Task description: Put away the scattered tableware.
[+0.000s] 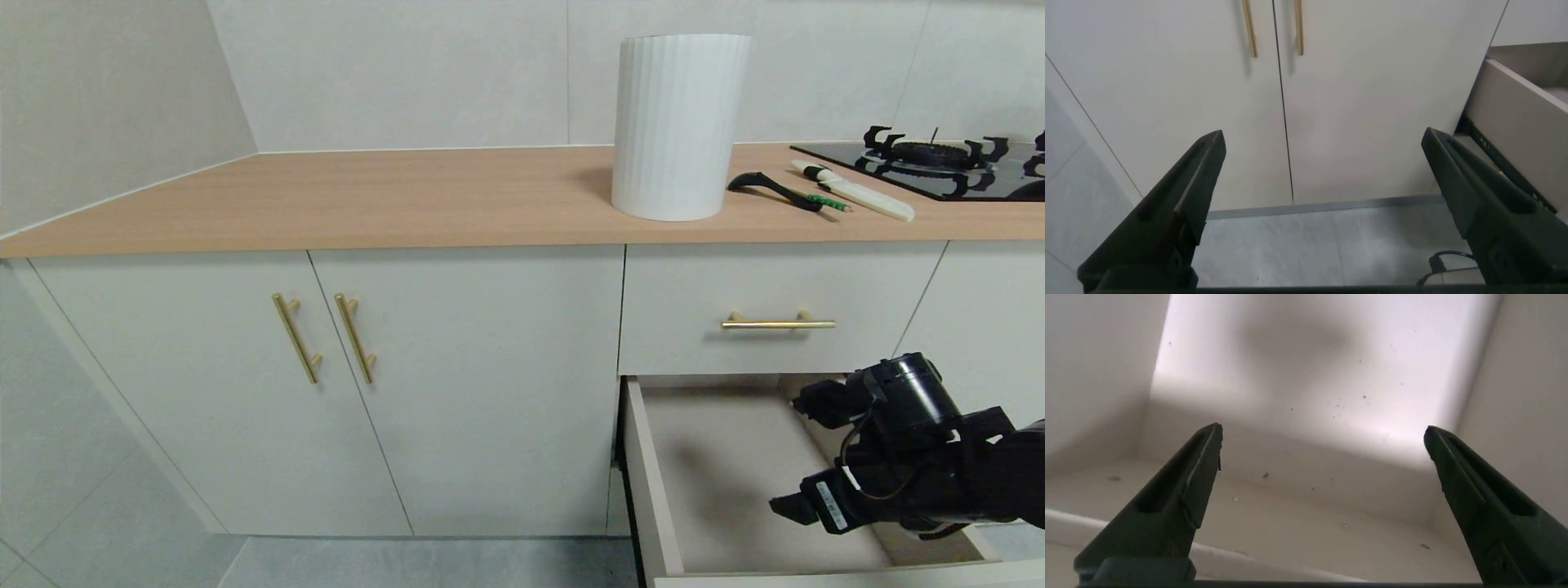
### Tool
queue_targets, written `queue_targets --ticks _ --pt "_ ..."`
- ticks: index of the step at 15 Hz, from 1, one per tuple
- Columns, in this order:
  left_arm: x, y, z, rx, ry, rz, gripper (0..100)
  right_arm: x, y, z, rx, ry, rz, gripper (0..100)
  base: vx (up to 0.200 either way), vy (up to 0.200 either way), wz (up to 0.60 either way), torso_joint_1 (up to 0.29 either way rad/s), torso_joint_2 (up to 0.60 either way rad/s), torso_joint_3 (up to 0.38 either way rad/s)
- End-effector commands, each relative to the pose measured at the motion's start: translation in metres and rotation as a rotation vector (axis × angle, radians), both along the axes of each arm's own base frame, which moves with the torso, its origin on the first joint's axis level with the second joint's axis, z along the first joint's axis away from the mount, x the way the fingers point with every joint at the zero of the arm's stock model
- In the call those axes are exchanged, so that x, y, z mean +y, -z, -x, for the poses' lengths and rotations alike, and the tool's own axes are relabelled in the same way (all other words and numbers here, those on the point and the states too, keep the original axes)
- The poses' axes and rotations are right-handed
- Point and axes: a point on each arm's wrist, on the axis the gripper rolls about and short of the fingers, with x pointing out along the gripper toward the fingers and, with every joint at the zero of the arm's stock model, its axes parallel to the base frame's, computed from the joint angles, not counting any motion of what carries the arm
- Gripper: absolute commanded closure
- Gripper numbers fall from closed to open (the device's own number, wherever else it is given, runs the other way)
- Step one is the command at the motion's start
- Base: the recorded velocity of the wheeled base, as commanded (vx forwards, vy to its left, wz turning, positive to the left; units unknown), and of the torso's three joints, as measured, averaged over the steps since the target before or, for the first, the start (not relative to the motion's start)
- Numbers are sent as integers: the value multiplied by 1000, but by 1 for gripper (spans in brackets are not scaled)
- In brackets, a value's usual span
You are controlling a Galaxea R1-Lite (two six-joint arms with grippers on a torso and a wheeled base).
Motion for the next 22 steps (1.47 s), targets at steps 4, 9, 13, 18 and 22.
queue_targets --ticks 4,9,13,18,22 --pt "0 0 0 2 -1 0 0 -6 -17 25 92 -81 76 0 0 0 0 0 0 0" --pt "0 0 0 2 -1 0 0 -5 -19 46 233 -160 139 0 0 0 0 0 0 0" --pt "0 0 0 2 -1 0 0 -2 -24 38 201 -147 135 0 0 0 0 0 0 0" --pt "0 0 0 2 -1 -1 0 -6 -58 9 44 97 -47 0 0 0 0 0 0 0" --pt "0 0 0 0 -1 0 0 -15 -75 0 -128 176 -131 0 0 0 0 0 0 0"
